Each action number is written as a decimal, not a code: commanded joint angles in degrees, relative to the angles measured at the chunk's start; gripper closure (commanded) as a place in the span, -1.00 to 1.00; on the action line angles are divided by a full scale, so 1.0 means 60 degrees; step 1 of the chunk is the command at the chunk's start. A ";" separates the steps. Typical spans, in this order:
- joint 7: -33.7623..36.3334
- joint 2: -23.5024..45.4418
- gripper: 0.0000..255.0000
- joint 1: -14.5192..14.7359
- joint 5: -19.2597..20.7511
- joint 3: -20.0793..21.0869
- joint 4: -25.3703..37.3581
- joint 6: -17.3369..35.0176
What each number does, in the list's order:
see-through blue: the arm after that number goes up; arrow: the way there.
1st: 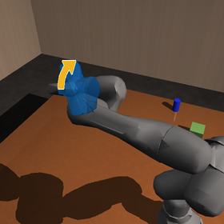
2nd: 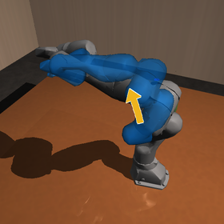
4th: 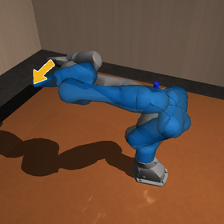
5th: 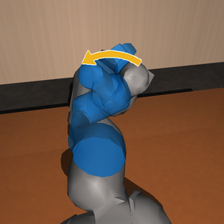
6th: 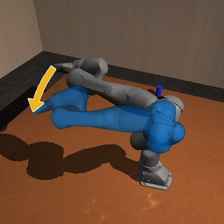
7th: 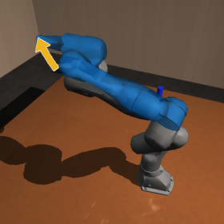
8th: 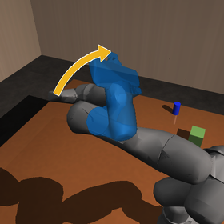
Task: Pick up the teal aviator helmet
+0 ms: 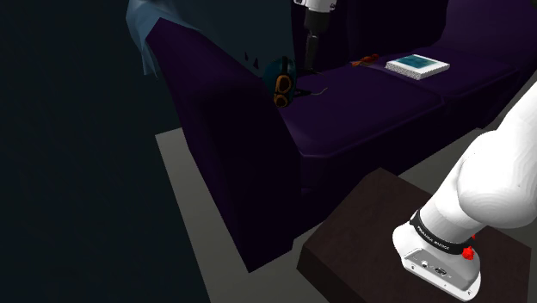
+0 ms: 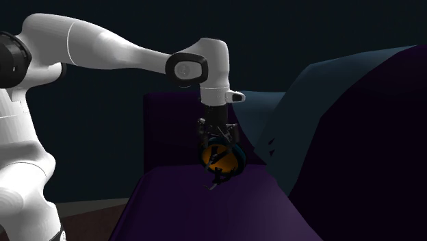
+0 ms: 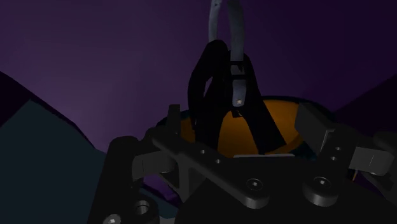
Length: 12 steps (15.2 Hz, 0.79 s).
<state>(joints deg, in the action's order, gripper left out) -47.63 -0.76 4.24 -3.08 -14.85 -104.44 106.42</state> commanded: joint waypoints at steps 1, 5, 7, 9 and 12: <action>-0.0020 0.0000 -1.00 0.0002 -0.0006 0.0002 -0.0365 0.0369; -0.0015 -0.0005 1.00 0.0003 -0.0004 0.0004 -0.0360 0.0358; -0.0021 0.0007 1.00 0.0001 -0.0008 0.0001 -0.0349 0.0360; -0.0017 -0.0001 1.00 0.0003 -0.0005 0.0003 -0.0365 0.0367; -0.0013 -0.0004 1.00 0.0004 -0.0004 0.0004 -0.0364 0.0363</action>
<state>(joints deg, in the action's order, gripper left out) -47.72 -0.86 4.25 -3.09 -14.86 -106.56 108.58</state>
